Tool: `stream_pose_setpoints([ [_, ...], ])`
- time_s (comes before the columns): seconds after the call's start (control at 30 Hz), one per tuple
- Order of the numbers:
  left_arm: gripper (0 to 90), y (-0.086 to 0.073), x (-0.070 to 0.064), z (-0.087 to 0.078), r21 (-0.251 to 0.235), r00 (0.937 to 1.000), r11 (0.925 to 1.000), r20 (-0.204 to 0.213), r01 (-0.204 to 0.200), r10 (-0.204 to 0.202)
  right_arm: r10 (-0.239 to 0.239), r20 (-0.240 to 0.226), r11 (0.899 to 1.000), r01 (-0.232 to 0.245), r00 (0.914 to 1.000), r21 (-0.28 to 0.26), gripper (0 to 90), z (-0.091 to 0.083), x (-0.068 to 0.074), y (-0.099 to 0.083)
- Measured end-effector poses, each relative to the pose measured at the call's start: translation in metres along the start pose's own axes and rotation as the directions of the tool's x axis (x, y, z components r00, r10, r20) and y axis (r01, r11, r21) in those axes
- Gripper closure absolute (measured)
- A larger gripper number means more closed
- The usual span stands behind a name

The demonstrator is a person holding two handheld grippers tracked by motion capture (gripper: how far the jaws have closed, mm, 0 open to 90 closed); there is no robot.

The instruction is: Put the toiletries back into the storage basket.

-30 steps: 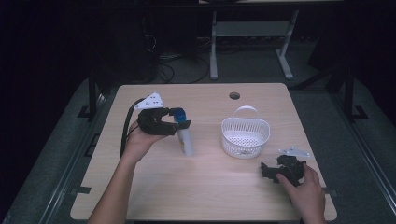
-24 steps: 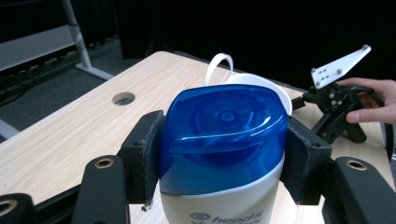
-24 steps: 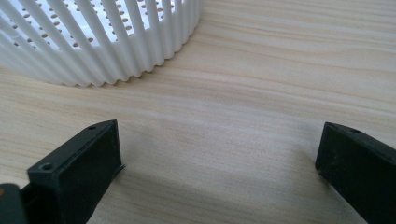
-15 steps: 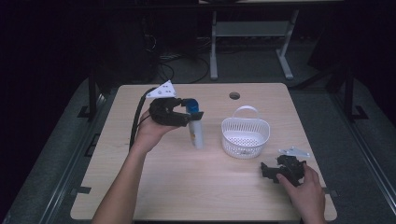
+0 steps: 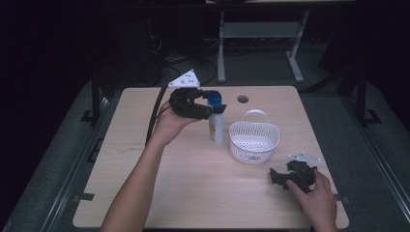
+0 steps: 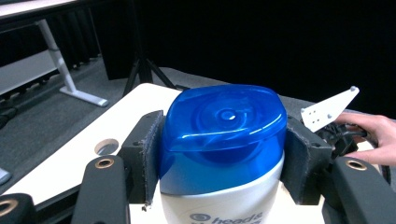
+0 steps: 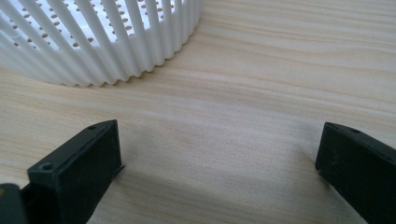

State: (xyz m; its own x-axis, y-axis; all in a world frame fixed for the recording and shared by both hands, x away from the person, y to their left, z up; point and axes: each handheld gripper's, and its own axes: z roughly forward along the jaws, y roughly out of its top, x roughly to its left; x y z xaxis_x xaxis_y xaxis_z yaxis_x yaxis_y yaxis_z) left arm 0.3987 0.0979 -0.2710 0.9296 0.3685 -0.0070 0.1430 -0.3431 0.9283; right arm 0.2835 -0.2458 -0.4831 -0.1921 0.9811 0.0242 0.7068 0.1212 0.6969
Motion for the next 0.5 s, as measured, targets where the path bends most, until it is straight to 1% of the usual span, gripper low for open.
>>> stream_pose_setpoints([
  [0.13, 39.0, 0.010, 0.000, 0.009, 0.002, 0.9997, 0.9998, 0.010, -0.021, 0.021, 0.000, 0.000, 1.000, 0.000, 1.0000, 0.000, 0.0, 0.000, 0.000, 0.000],
  [0.27, 39.0, 0.019, -0.002, 0.018, -0.010, 0.9993, 0.9995, 0.023, -0.029, 0.029, -0.001, 0.000, 1.000, 0.001, 1.0000, 0.000, 0.0, 0.000, 0.000, 0.000],
  [0.3, 39.0, 0.022, -0.004, 0.023, -0.011, 0.9990, 0.9994, 0.028, -0.034, 0.034, -0.001, 0.000, 1.000, 0.001, 1.0000, 0.000, 0.0, 0.000, 0.000, 0.000],
  [0.33, 39.0, 0.022, -0.004, 0.023, -0.011, 0.9990, 0.9994, 0.028, -0.034, 0.034, -0.001, 0.000, 1.000, 0.001, 1.0000, 0.000, 0.0, 0.000, 0.000, 0.000],
  [0.5, 39.0, 0.026, -0.006, 0.036, -0.016, 0.9982, 0.9990, 0.041, -0.043, 0.044, -0.001, 0.000, 1.000, 0.001, 1.0000, 0.000, 0.0, 0.000, 0.000, 0.000],
])
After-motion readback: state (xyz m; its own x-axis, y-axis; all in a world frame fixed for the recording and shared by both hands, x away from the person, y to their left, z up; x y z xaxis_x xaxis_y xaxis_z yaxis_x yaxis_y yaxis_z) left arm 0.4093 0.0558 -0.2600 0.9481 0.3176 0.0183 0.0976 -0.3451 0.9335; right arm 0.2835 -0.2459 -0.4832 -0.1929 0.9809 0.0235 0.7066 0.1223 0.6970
